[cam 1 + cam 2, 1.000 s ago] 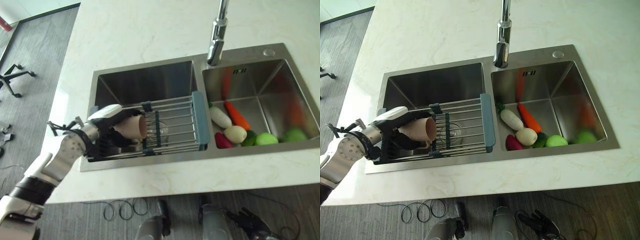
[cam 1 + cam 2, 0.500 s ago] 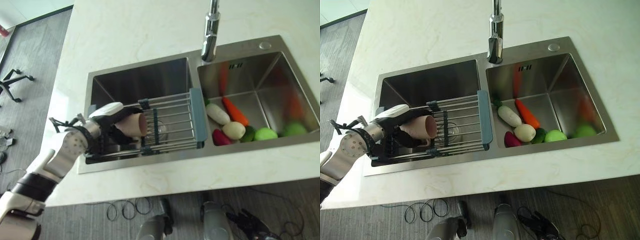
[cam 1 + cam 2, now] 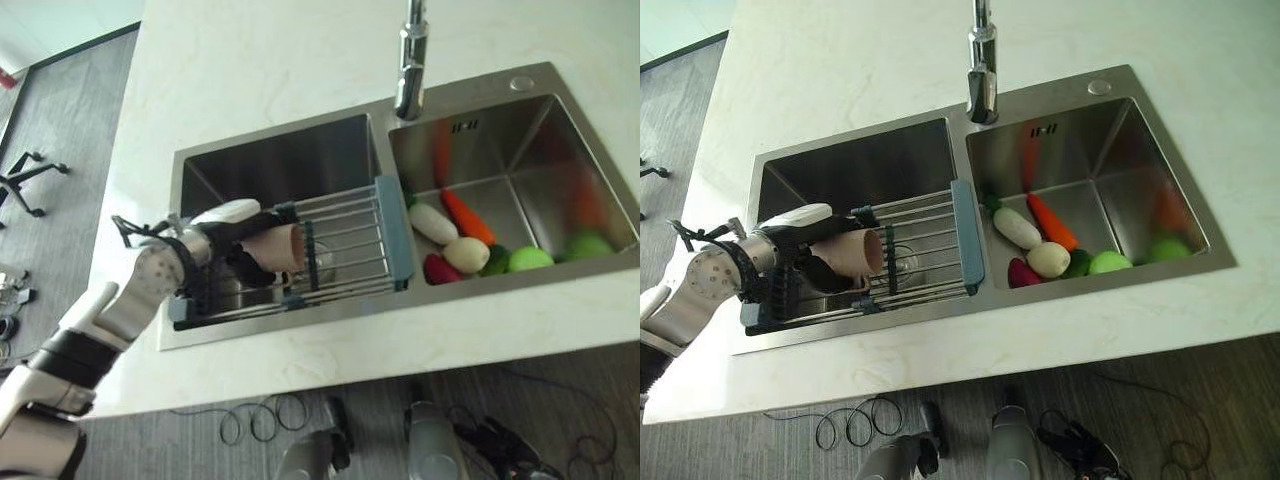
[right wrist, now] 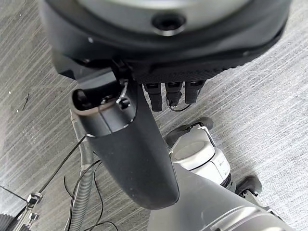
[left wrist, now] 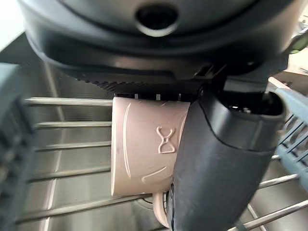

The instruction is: Place the dishes in the dishwasher.

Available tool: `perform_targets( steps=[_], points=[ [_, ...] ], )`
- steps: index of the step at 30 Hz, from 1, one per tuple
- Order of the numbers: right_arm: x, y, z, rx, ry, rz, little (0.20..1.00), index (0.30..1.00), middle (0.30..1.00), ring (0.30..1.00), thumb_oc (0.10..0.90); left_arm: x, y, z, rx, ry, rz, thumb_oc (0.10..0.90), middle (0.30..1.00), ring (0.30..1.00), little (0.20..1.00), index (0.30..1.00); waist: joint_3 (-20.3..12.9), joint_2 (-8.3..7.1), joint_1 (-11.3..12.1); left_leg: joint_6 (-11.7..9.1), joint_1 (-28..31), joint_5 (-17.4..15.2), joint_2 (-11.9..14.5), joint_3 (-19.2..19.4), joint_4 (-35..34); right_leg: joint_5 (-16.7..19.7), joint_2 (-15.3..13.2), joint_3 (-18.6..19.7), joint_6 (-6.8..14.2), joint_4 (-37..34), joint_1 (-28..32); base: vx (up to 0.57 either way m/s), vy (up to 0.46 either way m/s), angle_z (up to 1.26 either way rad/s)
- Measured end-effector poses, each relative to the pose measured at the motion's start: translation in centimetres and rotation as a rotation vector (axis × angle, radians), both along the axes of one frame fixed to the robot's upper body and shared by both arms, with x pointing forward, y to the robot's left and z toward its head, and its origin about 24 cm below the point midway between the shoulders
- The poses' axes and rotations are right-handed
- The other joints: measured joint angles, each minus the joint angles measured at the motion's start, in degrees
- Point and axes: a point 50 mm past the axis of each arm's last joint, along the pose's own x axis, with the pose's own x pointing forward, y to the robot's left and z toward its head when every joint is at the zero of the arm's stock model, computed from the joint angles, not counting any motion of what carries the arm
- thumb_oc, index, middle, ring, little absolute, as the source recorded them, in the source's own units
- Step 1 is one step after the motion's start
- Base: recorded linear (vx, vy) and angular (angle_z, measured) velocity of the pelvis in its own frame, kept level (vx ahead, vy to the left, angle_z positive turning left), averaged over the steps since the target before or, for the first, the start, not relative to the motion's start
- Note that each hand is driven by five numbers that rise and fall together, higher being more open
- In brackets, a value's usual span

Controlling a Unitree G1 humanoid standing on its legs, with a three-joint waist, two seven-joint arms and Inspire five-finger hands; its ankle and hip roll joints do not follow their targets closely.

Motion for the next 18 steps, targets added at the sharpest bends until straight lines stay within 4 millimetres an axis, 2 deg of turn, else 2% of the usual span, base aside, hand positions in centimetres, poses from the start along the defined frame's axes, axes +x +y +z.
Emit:
perform_targets(
  steps=[5, 10, 15, 18],
  points=[
    [0.1, 0.0, 0.0, -0.006, 0.003, -0.005, 0.9, 0.9, 0.9, 0.9, 0.8, -0.4, -1.5, 0.1, -0.004, -0.075, -0.104, 0.4, 0.3, 0.3, 0.3, 0.3, -0.02, 0.01, -0.13, 0.15, 0.81, 0.17, 0.19, -0.14, -0.03, 0.03, 0.09, -0.32, -0.07, 0.16, 0.91, -0.01, -0.007, 0.01],
    [-0.2, 0.1, -0.1, -0.004, 0.015, -0.01, 0.9, 0.9, 0.9, 0.9, 0.8, -1.0, -2.5, 2.3, -0.075, -0.286, -0.154, 0.4, 0.3, 0.3, 0.3, 0.3, -0.92, -0.01, 1.41, 0.11, 1.91, 0.43, 0.31, -1.72, 0.06, -0.07, 0.0, -1.84, -0.31, -0.21, 3.11, -0.01, -0.032, 0.15],
    [-0.4, 0.1, -0.2, -0.013, 0.024, -0.02, 0.9, 0.9, 0.9, 0.9, 0.8, -2.3, -0.6, 3.4, -0.183, -0.481, -0.083, 0.4, 0.3, 0.3, 0.3, 0.3, -4.63, -0.19, 3.21, 0.12, 1.92, 0.45, 0.37, -2.61, 0.02, -0.22, -0.13, -2.95, -0.38, -0.7, 3.91, 0.03, -0.008, 0.11],
    [-0.7, 0.5, -0.4, -0.002, 0.033, -0.022, 0.9, 0.9, 0.9, 0.9, 0.8, -3.5, 1.8, 4.0, -0.254, -0.625, 0.012, 0.4, 0.3, 0.3, 0.3, 0.3, -6.92, -0.9, 4.48, 0.11, 2.01, 0.45, 0.33, -3.14, 0.04, -0.49, -0.29, -3.54, -0.49, -0.83, 4.33, 0.06, -0.026, 0.11]
  ],
)
